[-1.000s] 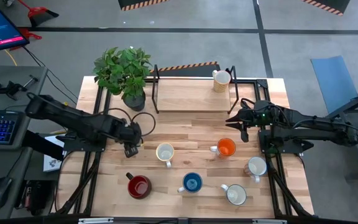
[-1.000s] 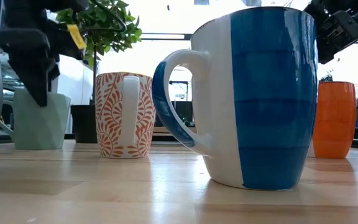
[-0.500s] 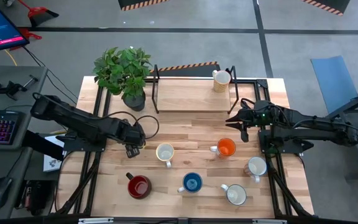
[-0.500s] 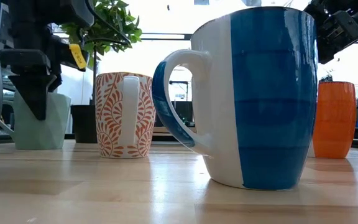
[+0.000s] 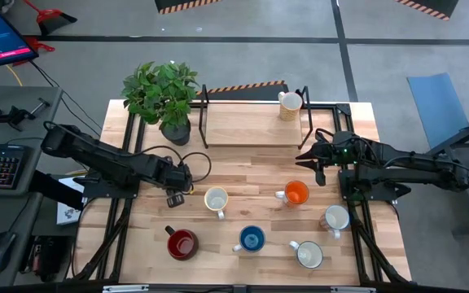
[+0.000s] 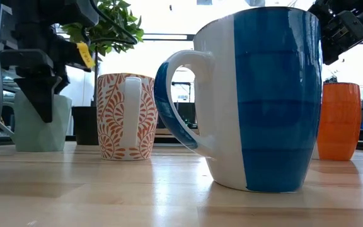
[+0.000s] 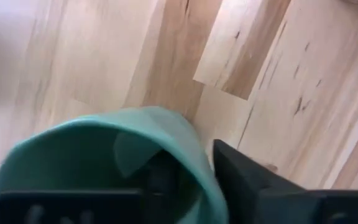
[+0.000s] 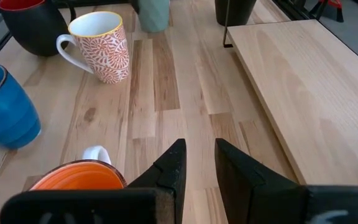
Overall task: Place coffee mugs
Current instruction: Put the light green mug on the shelf
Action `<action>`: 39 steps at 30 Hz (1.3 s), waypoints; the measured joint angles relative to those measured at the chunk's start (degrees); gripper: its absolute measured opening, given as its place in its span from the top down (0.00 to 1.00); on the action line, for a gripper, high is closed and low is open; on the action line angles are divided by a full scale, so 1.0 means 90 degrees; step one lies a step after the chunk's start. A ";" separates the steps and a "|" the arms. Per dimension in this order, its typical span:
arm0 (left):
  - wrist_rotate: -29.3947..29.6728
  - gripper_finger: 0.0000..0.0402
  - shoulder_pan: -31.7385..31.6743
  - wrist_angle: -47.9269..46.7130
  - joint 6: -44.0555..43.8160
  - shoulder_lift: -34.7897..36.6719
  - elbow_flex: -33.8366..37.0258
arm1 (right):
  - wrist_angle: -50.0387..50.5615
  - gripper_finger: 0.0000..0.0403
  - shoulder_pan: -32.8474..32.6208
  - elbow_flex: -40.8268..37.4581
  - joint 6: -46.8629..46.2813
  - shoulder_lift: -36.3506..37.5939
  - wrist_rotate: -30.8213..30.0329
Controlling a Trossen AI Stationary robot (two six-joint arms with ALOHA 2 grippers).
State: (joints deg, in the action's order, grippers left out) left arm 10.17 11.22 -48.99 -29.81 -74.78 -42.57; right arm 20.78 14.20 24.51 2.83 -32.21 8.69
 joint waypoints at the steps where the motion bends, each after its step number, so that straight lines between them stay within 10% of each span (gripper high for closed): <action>1: -0.0060 0.88 0.0000 -0.0029 -0.0012 0.0002 0.0000 | 0.0000 0.84 0.0000 0.0000 0.0000 0.0000 0.0000; 15: -0.0035 0.99 -0.0178 -0.0140 0.0039 0.0007 -0.0610 | 0.0000 0.84 0.0000 0.0000 -0.0002 -0.0002 0.0000; 28: 0.0993 0.99 -0.0724 0.0312 0.1622 -0.0654 -0.3486 | -0.0007 0.84 0.0002 0.0002 0.0003 -0.0005 0.0001; 39: -0.0158 0.99 -0.2147 -0.0890 0.3275 -0.3233 -0.7149 | -0.0025 0.84 0.0000 0.0002 -0.0164 -0.0005 0.0002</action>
State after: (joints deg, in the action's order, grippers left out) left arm 8.76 -8.10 -57.01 -0.34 -103.88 -106.90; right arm 20.55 14.20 24.53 1.35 -32.25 8.71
